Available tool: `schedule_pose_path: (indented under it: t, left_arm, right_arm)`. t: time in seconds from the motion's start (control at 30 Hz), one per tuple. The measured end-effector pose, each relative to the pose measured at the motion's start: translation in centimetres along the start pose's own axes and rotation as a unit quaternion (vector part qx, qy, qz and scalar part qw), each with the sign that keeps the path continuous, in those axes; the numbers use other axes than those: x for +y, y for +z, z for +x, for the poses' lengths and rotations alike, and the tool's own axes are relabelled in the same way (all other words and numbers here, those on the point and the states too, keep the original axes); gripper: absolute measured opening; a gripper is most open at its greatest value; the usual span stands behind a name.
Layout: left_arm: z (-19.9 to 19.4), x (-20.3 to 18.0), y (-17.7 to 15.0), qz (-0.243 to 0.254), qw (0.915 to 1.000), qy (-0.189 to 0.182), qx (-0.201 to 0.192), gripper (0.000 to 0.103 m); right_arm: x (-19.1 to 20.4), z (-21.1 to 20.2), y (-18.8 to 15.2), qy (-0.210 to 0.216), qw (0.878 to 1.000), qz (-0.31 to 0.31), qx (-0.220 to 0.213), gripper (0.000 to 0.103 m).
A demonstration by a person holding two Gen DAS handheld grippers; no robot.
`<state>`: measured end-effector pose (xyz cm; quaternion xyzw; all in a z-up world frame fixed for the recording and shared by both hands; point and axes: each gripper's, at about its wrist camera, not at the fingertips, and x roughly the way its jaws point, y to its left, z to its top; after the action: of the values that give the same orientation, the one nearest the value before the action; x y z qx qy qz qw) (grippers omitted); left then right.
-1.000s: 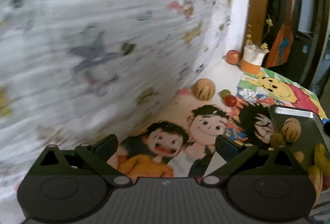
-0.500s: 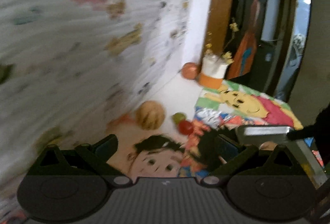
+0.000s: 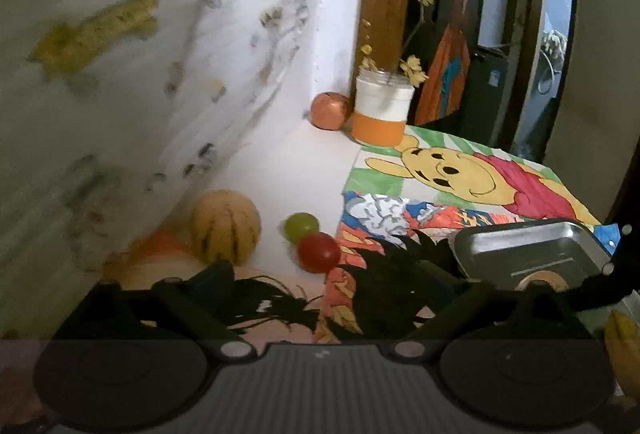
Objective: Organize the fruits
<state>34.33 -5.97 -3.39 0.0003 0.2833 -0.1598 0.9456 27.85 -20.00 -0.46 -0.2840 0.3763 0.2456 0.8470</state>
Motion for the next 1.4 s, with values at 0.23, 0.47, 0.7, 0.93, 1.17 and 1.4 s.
schedule_pose_path:
  t: [0.23,0.47,0.7,0.93,1.17,1.4]
  left_arm:
    - [1.5,0.0,0.7,0.001,1.0,0.001,0.005,0.089]
    - [2.8,0.1,0.8,0.002,0.9997,0.007,0.024,0.08]
    - [3.7,0.2,1.0,-0.004,0.9993,0.018,0.032,0.067]
    - [4.4,0.5,1.1,-0.013,0.9988,0.026,0.041,0.047]
    - [4.4,0.5,1.2,-0.021,0.9987,0.018,0.042,0.032]
    - [3.1,0.3,0.9,-0.017,0.9985,0.002,0.052,0.031]
  right_arm:
    - [0.1,0.8,0.5,0.01,1.0,-0.007,0.015,0.044]
    - [-0.1,1.5,0.7,0.014,1.0,0.003,0.023,0.041]
    - [-0.6,2.1,0.4,0.02,0.999,0.023,0.019,0.036]
    - [-0.7,2.1,0.4,0.023,0.999,0.038,0.014,0.032]
    - [-0.8,2.0,0.2,0.03,0.998,0.05,0.009,0.032]
    - [-0.7,1.1,0.0,0.033,0.997,0.064,0.0,0.032]
